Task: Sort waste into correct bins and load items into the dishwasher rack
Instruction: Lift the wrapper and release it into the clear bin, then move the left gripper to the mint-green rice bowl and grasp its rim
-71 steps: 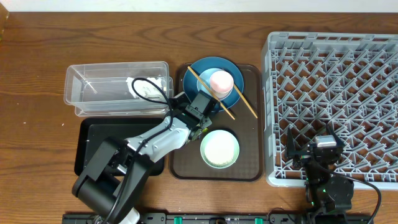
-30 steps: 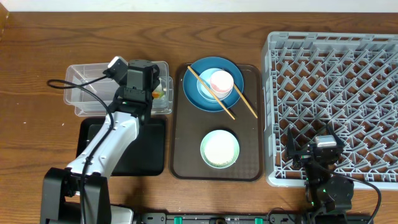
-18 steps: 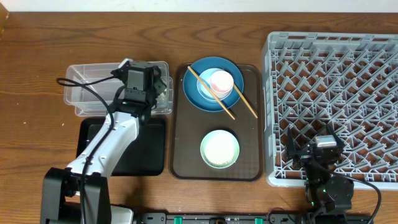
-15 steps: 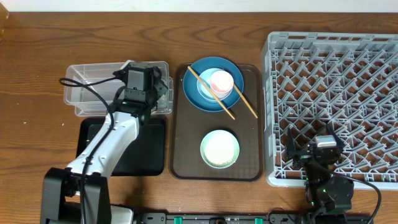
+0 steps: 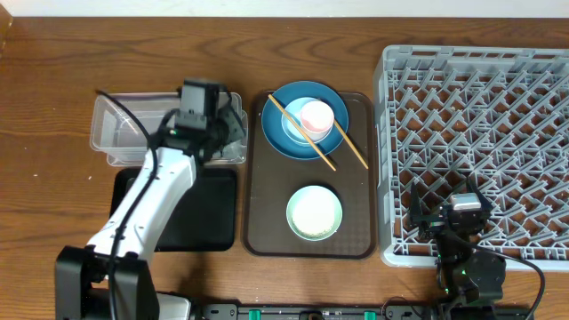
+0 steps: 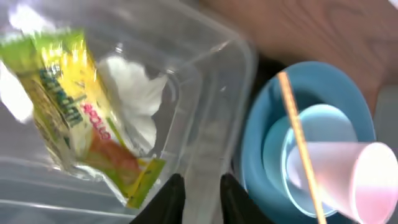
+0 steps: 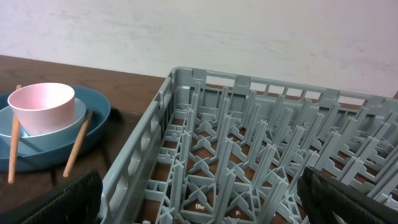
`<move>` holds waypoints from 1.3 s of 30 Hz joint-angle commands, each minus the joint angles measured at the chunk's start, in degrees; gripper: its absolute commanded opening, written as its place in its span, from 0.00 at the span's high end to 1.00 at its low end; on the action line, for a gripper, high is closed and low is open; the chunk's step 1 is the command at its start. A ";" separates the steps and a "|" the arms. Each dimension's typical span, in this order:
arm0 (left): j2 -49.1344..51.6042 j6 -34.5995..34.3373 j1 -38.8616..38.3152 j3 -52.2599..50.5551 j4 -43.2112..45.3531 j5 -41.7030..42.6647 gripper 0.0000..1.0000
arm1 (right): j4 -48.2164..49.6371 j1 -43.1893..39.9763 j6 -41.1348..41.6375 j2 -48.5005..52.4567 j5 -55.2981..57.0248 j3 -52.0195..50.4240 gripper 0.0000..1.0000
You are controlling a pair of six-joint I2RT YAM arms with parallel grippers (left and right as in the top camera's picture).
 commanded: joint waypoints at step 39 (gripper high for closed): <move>10.45 29.18 -4.59 10.82 -16.33 0.63 0.76 | -0.26 0.17 0.61 -0.09 0.13 -0.07 0.01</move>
